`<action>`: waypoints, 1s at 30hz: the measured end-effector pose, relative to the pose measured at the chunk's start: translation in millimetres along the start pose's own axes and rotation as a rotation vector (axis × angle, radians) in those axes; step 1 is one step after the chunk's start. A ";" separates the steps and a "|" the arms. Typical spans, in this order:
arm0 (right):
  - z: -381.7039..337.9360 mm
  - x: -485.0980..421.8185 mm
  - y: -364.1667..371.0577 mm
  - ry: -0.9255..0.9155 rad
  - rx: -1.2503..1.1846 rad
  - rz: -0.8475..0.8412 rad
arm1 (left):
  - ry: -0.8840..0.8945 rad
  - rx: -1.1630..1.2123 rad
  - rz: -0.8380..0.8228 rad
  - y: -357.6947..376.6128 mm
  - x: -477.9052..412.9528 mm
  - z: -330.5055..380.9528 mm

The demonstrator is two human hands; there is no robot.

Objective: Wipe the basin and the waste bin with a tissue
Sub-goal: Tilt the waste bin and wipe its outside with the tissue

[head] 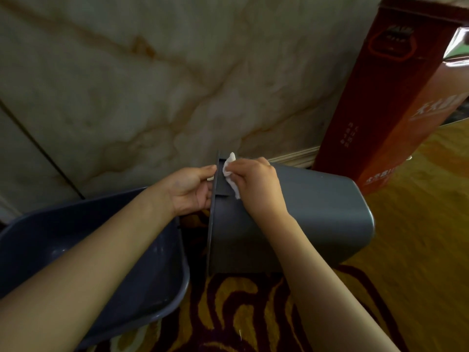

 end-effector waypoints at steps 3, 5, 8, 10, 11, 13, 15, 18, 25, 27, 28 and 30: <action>18.5 3.3 -15.8 0.039 0.107 0.078 | 0.004 -0.017 -0.010 0.7 1.5 -0.4; 43.6 -0.1 -30.0 0.114 0.175 0.093 | 0.000 -0.015 -0.017 0.5 1.7 0.3; 87.6 2.0 -53.6 0.266 0.261 0.088 | -0.013 -0.029 -0.013 0.8 2.0 1.1; 111.3 9.9 -71.0 0.377 0.279 0.127 | -0.030 -0.037 -0.009 2.3 3.4 1.8; 120.4 14.1 -77.7 0.424 0.287 0.142 | -0.034 -0.042 -0.008 2.8 3.7 3.1; 130.2 19.6 -84.6 0.453 0.307 0.150 | -0.026 -0.039 0.016 1.2 2.6 9.7; 128.8 21.9 -86.7 0.424 0.323 0.159 | -0.016 -0.018 0.069 -1.9 -2.0 20.3; 119.5 24.6 -88.7 0.363 0.329 0.185 | -0.017 0.015 0.170 0.4 -10.8 35.0; 112.6 44.8 -103.2 0.286 0.345 0.183 | -0.032 -0.125 0.321 26.8 -20.6 39.5; 111.4 53.1 -108.0 0.300 0.353 0.209 | -0.025 -0.100 0.341 29.0 -17.7 38.2; 109.8 56.5 -110.5 0.310 0.349 0.233 | -0.025 -0.072 0.338 29.9 -16.0 36.5; 102.3 59.4 -114.5 0.318 0.312 0.300 | -0.025 -0.018 0.308 32.3 -9.8 32.7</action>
Point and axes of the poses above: each hand's wrist, its own x-axis away from the middle knuckle, its own y-axis out of the palm, z = x × y, the point moved 6 cm from there along -x, towards the middle knuckle, and after that the axes turned 10 degrees about z, right-handed, at the moved point
